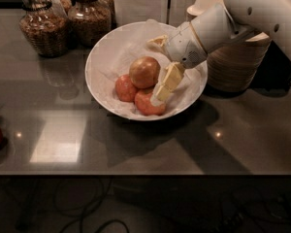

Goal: Pick apple from white bowl

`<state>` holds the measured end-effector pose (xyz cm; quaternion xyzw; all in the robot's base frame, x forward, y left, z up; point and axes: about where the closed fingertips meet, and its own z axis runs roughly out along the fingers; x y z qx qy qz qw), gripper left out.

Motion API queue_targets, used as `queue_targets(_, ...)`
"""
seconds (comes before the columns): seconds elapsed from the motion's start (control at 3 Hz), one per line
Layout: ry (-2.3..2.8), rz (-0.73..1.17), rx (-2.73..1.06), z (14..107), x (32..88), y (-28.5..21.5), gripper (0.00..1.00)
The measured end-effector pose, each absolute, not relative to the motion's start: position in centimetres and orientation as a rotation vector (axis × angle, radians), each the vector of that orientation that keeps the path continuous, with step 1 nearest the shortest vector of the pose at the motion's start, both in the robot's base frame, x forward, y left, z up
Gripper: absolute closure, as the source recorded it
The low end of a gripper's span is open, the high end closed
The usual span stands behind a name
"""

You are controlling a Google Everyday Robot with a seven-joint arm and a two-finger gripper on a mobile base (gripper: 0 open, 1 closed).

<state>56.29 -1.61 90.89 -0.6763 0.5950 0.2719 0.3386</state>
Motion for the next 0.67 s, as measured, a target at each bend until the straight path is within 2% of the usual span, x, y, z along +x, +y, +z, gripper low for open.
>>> queue_targets(0.67,1.550,0.708,-1.761,90.89,56.28,-1.61,0.43)
